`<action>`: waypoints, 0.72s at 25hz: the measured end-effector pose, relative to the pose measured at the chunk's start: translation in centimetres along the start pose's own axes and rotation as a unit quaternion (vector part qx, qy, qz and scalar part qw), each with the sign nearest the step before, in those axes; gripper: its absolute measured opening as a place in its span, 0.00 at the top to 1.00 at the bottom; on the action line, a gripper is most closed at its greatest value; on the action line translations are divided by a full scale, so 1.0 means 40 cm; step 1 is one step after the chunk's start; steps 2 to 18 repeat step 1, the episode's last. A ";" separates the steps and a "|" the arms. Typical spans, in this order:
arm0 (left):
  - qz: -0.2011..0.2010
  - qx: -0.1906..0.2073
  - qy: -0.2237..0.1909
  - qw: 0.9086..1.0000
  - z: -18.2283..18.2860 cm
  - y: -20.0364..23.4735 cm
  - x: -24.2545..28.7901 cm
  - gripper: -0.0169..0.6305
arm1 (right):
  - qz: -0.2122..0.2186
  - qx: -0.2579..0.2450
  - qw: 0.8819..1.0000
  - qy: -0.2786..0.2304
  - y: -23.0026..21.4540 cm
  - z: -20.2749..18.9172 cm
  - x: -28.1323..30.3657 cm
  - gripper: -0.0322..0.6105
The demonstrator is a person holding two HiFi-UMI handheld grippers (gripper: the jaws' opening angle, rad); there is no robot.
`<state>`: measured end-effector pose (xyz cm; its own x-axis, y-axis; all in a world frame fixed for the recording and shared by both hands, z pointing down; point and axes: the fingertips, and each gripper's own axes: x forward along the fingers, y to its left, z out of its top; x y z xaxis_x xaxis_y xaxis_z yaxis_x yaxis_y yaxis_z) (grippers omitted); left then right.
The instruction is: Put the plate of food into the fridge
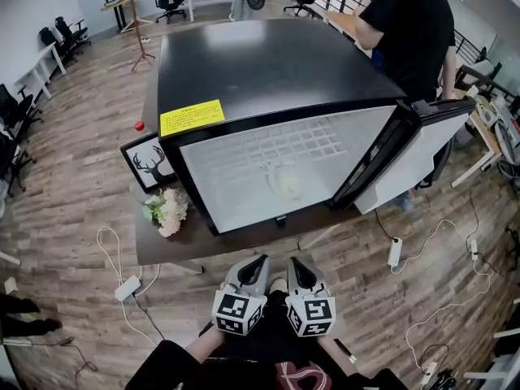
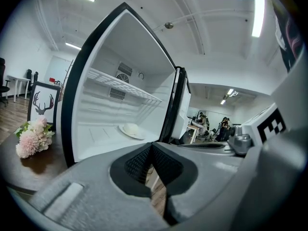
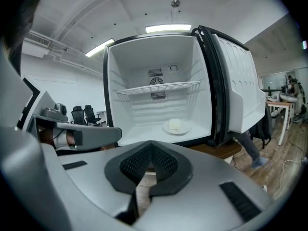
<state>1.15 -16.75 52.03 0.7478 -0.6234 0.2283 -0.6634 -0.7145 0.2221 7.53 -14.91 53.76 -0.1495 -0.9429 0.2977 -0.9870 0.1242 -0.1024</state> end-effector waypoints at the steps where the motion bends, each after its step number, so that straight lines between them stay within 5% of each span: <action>1: 0.000 0.001 -0.001 1.000 0.002 0.000 0.003 0.96 | 0.000 -0.001 1.000 -0.001 -0.002 0.002 0.002 0.94; 18: 0.000 0.001 -0.001 1.000 0.002 0.000 0.003 0.96 | 0.000 -0.001 1.000 -0.001 -0.002 0.002 0.002 0.94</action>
